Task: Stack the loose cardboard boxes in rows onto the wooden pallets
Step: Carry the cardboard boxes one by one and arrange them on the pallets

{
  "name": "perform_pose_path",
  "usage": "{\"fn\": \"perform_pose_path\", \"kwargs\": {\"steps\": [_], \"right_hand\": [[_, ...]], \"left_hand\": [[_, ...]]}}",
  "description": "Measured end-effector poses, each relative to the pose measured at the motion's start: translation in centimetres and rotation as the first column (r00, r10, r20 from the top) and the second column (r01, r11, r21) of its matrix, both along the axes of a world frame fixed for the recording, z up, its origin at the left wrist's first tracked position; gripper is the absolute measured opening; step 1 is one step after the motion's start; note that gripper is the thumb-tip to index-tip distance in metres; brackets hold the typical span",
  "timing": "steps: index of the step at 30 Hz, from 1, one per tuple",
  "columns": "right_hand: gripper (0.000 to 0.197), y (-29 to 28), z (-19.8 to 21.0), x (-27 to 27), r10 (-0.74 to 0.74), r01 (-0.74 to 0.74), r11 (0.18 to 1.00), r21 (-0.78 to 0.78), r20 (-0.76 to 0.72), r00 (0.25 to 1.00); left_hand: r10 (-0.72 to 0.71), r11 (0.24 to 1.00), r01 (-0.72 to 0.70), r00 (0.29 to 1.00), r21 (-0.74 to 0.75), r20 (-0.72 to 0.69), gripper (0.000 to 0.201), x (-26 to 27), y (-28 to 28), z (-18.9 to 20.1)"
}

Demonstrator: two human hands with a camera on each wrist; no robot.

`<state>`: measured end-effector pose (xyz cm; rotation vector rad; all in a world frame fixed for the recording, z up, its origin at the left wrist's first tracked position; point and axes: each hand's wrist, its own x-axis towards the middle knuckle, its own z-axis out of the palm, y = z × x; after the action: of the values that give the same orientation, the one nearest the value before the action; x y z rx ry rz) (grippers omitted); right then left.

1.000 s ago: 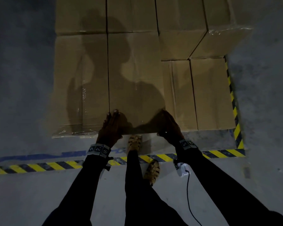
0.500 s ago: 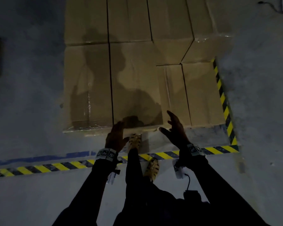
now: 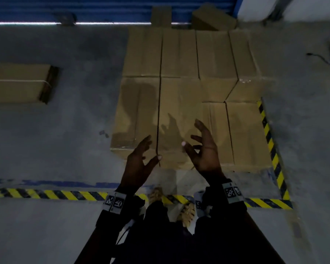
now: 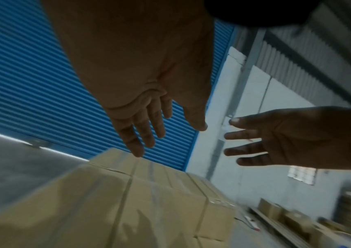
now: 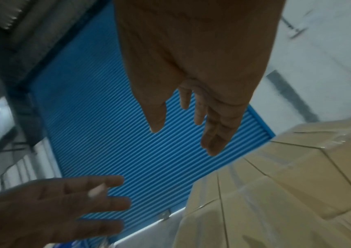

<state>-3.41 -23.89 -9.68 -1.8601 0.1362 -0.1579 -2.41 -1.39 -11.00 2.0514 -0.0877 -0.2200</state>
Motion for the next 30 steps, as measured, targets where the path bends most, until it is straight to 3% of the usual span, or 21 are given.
{"fn": "perform_pose_path", "kwargs": {"steps": [4, 8, 14, 19, 23, 30], "right_hand": [[0.073, 5.0, 0.6, 0.3, 0.012, -0.011, 0.999, -0.035, 0.024, 1.0], [0.078, 11.8, 1.7, 1.8, 0.112, -0.111, 0.991, -0.075, 0.005, 0.994], [0.083, 25.5, 3.4, 6.4, 0.304, -0.267, 0.942, -0.205, 0.177, 0.936], [0.074, 35.9, 4.2, 11.1, 0.351, -0.316, 0.934, -0.17, 0.259, 0.9], [0.074, 40.9, 3.6, 16.4, 0.365, -0.326, 0.928, -0.179, 0.262, 0.893], [0.073, 47.7, 2.5, 31.4, 0.348, -0.303, 0.927, -0.22, 0.209, 0.914]], "left_hand": [[0.055, 0.998, -0.055, 0.998, 0.028, 0.004, 0.067, -1.1, 7.0, 0.7], [0.128, 0.99, -0.129, 0.992, 0.062, 0.022, 0.066, -1.7, 15.3, 0.8], [0.15, 0.98, -0.166, 0.978, 0.106, 0.141, 0.074, 0.2, 28.8, 3.7], [0.157, 0.968, -0.186, 0.973, 0.169, 0.169, 0.073, 4.7, 38.0, 5.6], [0.121, 0.972, -0.157, 0.973, 0.175, 0.197, 0.071, 10.2, 42.2, 6.0], [0.002, 0.947, -0.098, 0.954, 0.306, 0.298, 0.068, 24.1, 48.4, 4.7]]}}
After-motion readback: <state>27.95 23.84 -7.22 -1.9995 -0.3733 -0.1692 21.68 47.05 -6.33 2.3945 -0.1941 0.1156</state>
